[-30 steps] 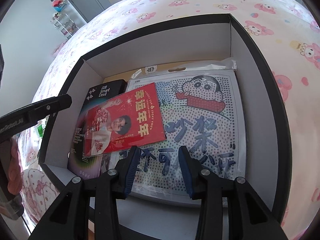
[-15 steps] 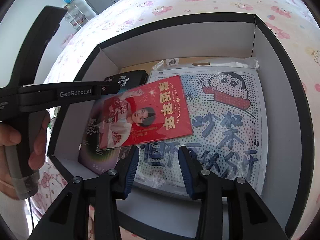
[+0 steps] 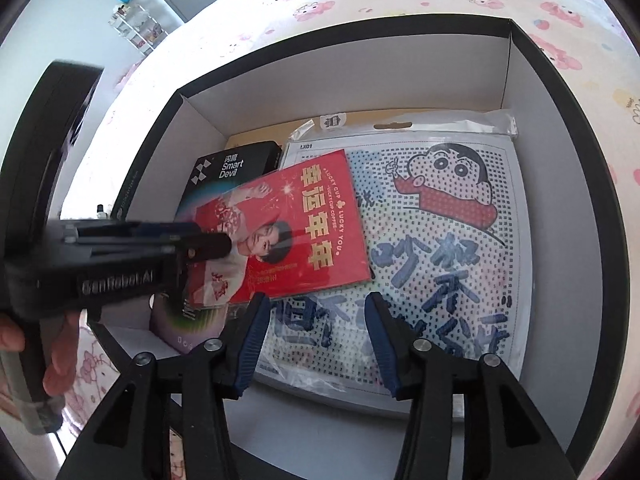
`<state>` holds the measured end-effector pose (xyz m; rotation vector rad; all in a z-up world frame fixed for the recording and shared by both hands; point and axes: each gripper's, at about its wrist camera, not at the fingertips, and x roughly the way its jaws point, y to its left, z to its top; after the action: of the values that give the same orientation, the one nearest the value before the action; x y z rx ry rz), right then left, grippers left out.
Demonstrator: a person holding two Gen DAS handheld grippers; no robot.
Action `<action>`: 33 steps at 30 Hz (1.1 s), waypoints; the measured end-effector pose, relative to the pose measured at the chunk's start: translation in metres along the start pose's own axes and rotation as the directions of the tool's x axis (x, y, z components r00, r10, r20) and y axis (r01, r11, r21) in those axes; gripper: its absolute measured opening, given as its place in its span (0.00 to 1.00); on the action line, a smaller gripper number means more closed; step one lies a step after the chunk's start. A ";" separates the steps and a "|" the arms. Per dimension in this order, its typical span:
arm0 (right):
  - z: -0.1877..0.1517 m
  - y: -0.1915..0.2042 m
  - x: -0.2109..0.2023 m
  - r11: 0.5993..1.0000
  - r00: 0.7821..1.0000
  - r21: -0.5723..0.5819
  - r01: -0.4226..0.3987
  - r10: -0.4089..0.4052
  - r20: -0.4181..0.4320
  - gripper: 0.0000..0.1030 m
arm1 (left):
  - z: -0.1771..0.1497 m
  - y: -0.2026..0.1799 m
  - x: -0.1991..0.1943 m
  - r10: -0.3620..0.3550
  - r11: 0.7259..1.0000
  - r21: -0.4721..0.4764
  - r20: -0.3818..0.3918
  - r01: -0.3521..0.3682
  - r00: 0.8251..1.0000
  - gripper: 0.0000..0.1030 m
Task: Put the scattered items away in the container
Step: 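Open the left gripper to release the red envelope in the box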
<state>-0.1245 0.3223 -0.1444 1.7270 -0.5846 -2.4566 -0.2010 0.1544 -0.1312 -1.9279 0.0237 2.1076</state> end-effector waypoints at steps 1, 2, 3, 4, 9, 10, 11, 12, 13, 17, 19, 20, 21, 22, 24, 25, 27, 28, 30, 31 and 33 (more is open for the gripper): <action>0.002 -0.004 0.000 1.000 1.000 0.019 -0.009 0.009 0.003 0.44 | 0.000 0.002 -0.005 -0.032 0.999 -0.007 0.027 0.032 0.999 0.32; 0.000 -0.008 -0.001 0.999 1.000 0.039 -0.021 0.021 0.012 0.44 | 0.002 0.005 -0.010 -0.022 1.000 -0.016 0.062 0.023 0.998 0.32; -0.001 -0.011 -0.002 0.998 0.999 0.055 -0.032 0.031 0.016 0.44 | 0.005 0.009 -0.013 0.012 1.000 -0.029 0.090 -0.009 0.996 0.32; -0.003 -0.012 -0.004 0.997 0.999 0.063 -0.033 0.032 0.018 0.44 | 0.009 0.012 -0.015 0.026 0.999 -0.041 0.107 -0.022 0.994 0.32; -0.012 -0.004 -0.007 0.998 0.999 0.034 -0.044 0.044 -0.014 0.44 | 0.040 0.018 -0.002 0.011 0.999 -0.038 0.101 -0.008 0.995 0.33; -0.010 -0.003 -0.005 0.996 0.997 0.041 -0.075 0.076 -0.031 0.45 | 0.045 0.017 0.001 0.020 0.999 -0.036 0.093 -0.017 0.995 0.33; -0.008 -0.001 -0.003 0.992 0.992 0.054 -0.116 0.118 -0.050 0.45 | 0.048 0.017 0.004 0.025 0.999 -0.038 0.083 -0.022 0.996 0.33; -0.007 0.001 0.001 0.987 0.986 0.068 -0.147 0.152 -0.071 0.49 | 0.051 0.017 0.007 0.029 0.999 -0.041 0.072 -0.026 0.997 0.34; -0.006 0.004 0.005 0.984 0.982 0.078 -0.158 0.165 -0.092 0.52 | 0.052 0.016 0.008 0.033 0.999 -0.044 0.068 -0.030 0.997 0.36; 0.003 0.010 0.018 0.981 0.975 0.108 -0.158 0.173 -0.142 0.54 | 0.045 0.011 0.009 0.032 0.999 -0.025 0.022 -0.031 0.999 0.47; 0.010 0.007 0.022 0.973 0.969 0.162 -0.162 0.188 -0.162 0.54 | 0.040 0.009 0.008 0.026 1.000 -0.018 0.012 -0.026 1.000 0.49; 0.013 0.005 0.023 0.968 0.967 0.193 -0.158 0.191 -0.166 0.54 | 0.038 0.009 0.008 0.017 1.000 -0.022 0.007 -0.017 1.000 0.49; 0.016 0.003 0.024 0.966 0.968 0.212 -0.148 0.186 -0.172 0.54 | 0.036 0.010 0.007 0.001 1.000 -0.027 0.000 -0.001 1.000 0.50; 0.019 0.004 0.025 0.968 0.969 0.211 -0.133 0.172 -0.180 0.54 | 0.035 0.011 0.007 -0.028 0.999 -0.035 -0.008 0.028 1.000 0.52; 0.025 0.009 0.026 0.981 0.974 0.176 -0.088 0.122 -0.193 0.54 | 0.033 0.017 0.006 -0.112 0.992 -0.069 -0.019 0.110 0.994 0.56; 0.028 0.013 0.026 0.986 0.977 0.152 -0.062 0.091 -0.195 0.54 | 0.032 0.020 0.006 -0.154 0.985 -0.086 -0.025 0.151 0.988 0.56; 0.032 0.018 0.027 0.993 0.981 0.113 -0.025 0.047 -0.191 0.54 | 0.030 0.026 0.005 -0.224 0.969 -0.116 -0.026 0.219 0.974 0.56; 0.034 0.019 0.028 0.995 0.982 0.102 -0.013 0.032 -0.186 0.54 | 0.026 0.029 0.005 -0.261 0.958 -0.129 -0.029 0.256 0.965 0.56; 0.037 0.018 0.028 0.996 0.986 0.091 0.015 0.000 -0.166 0.54 | 0.020 0.036 0.004 -0.335 0.933 -0.150 -0.024 0.328 0.942 0.56; 0.039 0.017 0.027 0.996 0.987 0.087 0.036 -0.022 -0.160 0.54 | 0.016 0.040 0.003 -0.372 0.918 -0.160 -0.020 0.364 0.928 0.55; 0.038 0.016 0.025 0.996 0.987 0.081 0.039 -0.026 -0.157 0.54 | 0.013 0.046 0.000 -0.419 0.895 -0.170 -0.002 0.412 0.908 0.51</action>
<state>-0.1704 0.3103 -0.1497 1.9531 -0.6567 -2.3203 -0.2238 0.1129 -0.1377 -1.8569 -0.5278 1.8304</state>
